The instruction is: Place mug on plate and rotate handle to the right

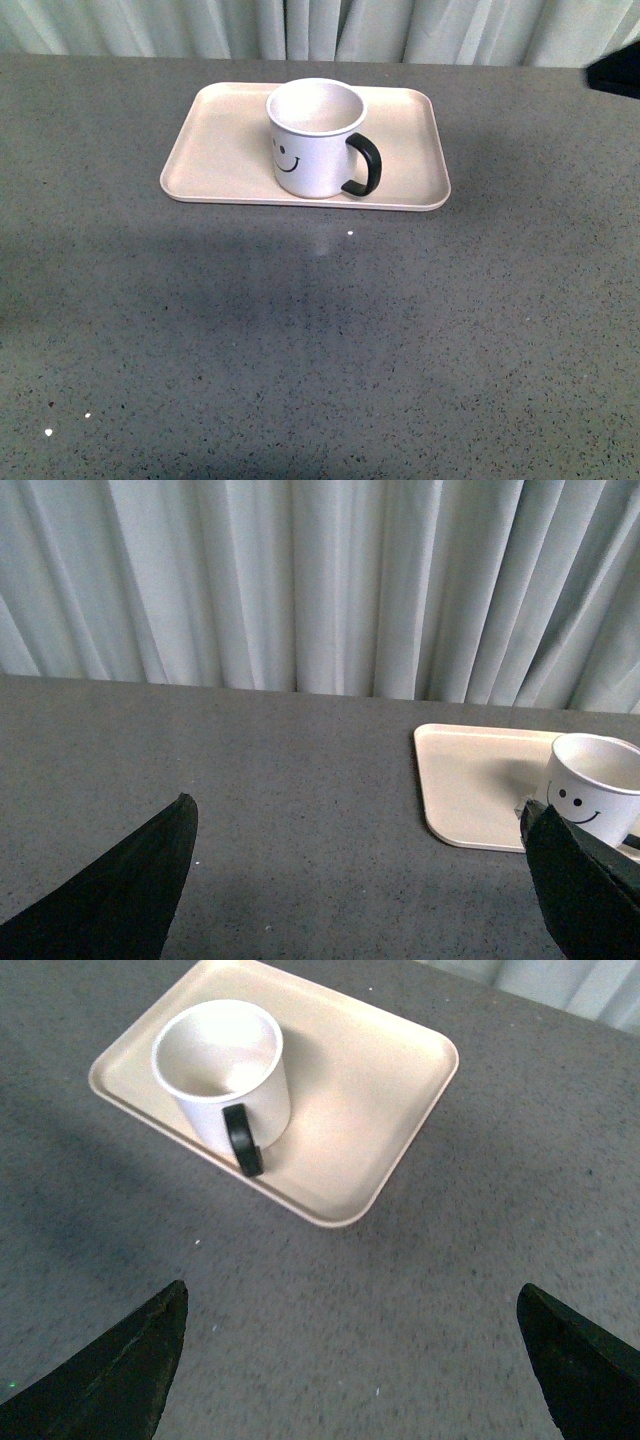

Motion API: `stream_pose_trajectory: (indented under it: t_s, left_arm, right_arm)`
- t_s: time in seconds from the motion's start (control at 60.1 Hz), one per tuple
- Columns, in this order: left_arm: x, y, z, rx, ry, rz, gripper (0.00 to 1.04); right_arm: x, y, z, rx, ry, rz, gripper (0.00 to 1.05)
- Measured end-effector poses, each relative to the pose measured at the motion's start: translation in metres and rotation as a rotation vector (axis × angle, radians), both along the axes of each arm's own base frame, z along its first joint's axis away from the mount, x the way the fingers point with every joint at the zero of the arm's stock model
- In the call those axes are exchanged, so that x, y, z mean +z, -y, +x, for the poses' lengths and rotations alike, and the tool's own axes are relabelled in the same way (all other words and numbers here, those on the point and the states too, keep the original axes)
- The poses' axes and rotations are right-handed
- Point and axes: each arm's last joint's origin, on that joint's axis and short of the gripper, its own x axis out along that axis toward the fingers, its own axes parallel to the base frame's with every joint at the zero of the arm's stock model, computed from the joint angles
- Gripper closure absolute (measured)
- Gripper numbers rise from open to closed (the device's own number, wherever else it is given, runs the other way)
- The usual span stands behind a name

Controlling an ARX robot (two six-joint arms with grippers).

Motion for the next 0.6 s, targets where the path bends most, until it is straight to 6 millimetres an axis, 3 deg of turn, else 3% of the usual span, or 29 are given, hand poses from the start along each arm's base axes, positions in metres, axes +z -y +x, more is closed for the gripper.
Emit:
stream_pose_trajectory:
  t_s: [0.116, 0.249, 0.432, 0.599]
  left_arm:
    - [0.000, 0.000, 0.000, 0.000, 0.000, 0.000, 0.09]
    - [0.000, 0.000, 0.000, 0.000, 0.000, 0.000, 0.09]
    - [0.000, 0.000, 0.000, 0.000, 0.000, 0.000, 0.09]
    - [0.000, 0.000, 0.000, 0.000, 0.000, 0.000, 0.09]
  right_arm:
    - [-0.020, -0.026, 0.058, 0.011, -0.086, 0.014, 0.09]
    - [-0.029, -0.049, 0.095, 0.020, -0.143, 0.032, 0.09]
    - [-0.030, -0.072, 0.129, 0.005, -0.169, 0.039, 0.09]
    - [-0.034, -0.087, 0.142, 0.009, -0.185, 0.017, 0.09]
